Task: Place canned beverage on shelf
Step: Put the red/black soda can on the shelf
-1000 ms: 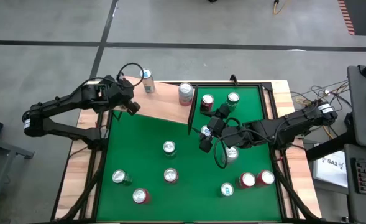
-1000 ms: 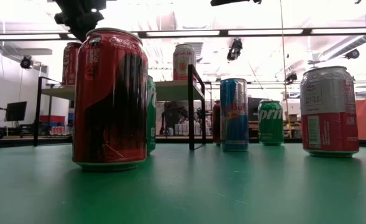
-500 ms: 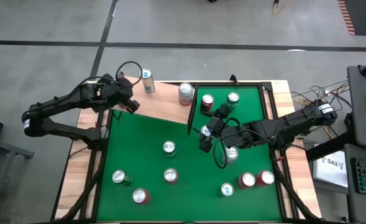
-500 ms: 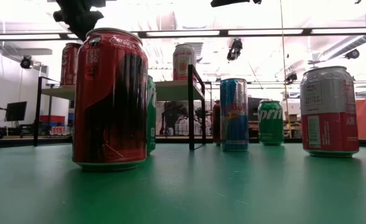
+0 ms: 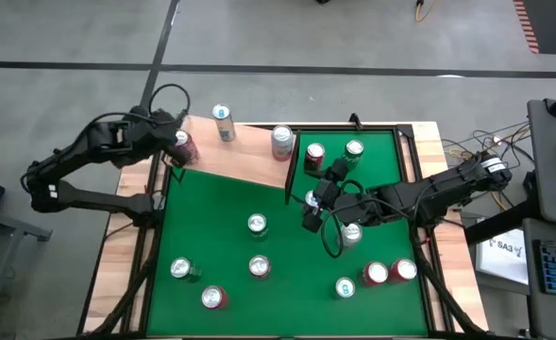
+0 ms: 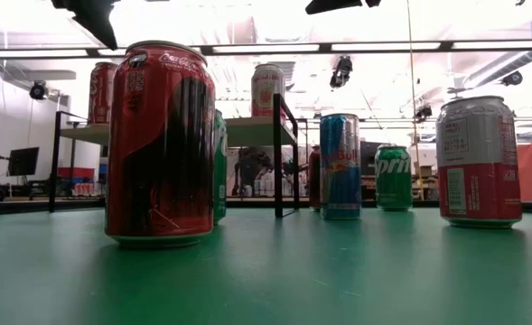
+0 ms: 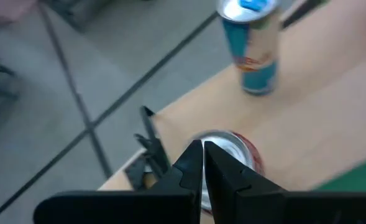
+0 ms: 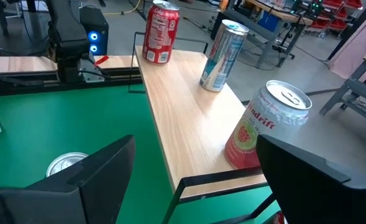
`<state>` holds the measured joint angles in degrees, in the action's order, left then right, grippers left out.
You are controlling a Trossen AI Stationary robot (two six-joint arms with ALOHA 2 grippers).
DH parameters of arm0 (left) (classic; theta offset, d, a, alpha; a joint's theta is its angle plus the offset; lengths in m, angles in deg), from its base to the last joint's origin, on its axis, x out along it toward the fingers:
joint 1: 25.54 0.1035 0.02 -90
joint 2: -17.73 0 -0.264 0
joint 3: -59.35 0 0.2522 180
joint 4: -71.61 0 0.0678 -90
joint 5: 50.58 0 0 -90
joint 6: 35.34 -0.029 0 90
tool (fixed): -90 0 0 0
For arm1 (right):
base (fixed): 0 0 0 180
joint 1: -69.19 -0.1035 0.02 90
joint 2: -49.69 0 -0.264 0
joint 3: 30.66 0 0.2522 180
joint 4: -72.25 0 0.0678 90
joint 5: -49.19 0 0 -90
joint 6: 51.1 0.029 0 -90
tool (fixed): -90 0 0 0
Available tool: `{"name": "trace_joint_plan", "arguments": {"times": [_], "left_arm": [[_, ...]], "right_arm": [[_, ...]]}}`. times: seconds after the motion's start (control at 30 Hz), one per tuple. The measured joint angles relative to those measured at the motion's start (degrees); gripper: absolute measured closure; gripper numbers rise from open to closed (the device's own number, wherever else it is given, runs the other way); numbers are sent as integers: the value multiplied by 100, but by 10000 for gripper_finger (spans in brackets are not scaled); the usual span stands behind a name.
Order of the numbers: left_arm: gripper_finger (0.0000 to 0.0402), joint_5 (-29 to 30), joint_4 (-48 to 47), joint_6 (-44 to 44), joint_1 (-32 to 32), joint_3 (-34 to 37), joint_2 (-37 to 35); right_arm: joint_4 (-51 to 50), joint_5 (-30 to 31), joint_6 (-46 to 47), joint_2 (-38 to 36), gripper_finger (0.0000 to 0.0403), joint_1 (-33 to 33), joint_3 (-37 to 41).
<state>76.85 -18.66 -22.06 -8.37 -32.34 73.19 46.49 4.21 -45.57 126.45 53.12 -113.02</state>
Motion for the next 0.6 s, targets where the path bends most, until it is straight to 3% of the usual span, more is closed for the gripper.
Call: {"name": "trace_joint_plan", "arguments": {"times": [0.13, 0.6], "left_arm": [[402, -543, 1, -171, -2, 0, -249], [402, -517, 7, 90, 0, 340, -358]], "right_arm": [[-12, -2, -2, -1, 78, 0, 11], [-17, -4, -19, -1, 78, -2, 20]]}}
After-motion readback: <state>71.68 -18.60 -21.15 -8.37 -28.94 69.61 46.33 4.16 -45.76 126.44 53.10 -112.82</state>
